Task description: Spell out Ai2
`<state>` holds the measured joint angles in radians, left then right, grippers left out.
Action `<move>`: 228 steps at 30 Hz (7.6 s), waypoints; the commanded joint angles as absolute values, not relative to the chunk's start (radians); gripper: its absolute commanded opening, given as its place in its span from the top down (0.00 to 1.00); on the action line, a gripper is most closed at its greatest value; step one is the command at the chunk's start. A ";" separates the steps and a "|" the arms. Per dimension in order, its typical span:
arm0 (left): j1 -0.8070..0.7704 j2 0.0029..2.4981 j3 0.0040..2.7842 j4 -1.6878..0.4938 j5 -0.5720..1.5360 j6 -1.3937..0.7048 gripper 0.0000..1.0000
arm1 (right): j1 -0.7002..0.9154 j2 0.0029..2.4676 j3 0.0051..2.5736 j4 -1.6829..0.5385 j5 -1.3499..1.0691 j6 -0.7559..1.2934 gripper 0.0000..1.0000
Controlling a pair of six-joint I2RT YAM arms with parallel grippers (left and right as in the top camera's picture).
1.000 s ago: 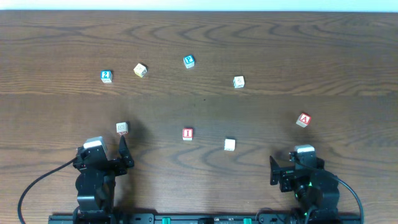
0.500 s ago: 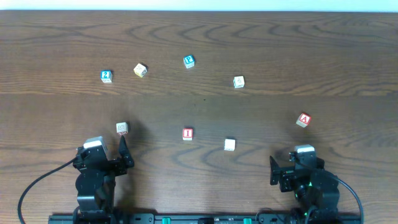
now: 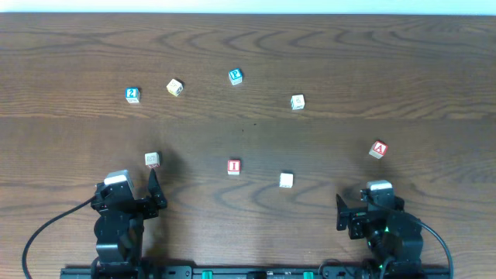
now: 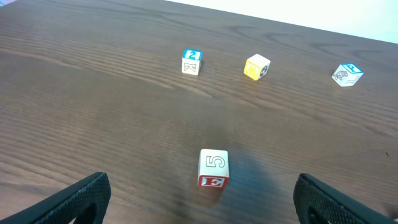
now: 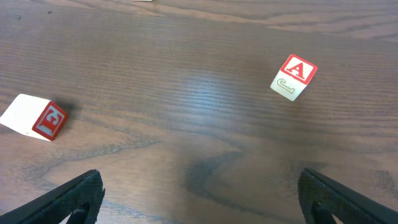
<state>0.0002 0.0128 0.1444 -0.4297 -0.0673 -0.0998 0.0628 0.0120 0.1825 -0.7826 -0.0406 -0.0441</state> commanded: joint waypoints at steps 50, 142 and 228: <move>0.006 0.005 0.125 -0.430 -0.078 -0.085 0.05 | 0.102 0.579 0.252 0.019 -0.878 0.874 0.10; 0.006 0.005 0.125 -0.430 -0.078 -0.085 0.05 | 0.698 2.014 1.776 -1.001 0.246 0.763 0.78; 0.006 0.005 0.125 -0.430 -0.078 -0.086 0.05 | 0.572 2.267 2.176 -1.221 0.010 0.489 0.01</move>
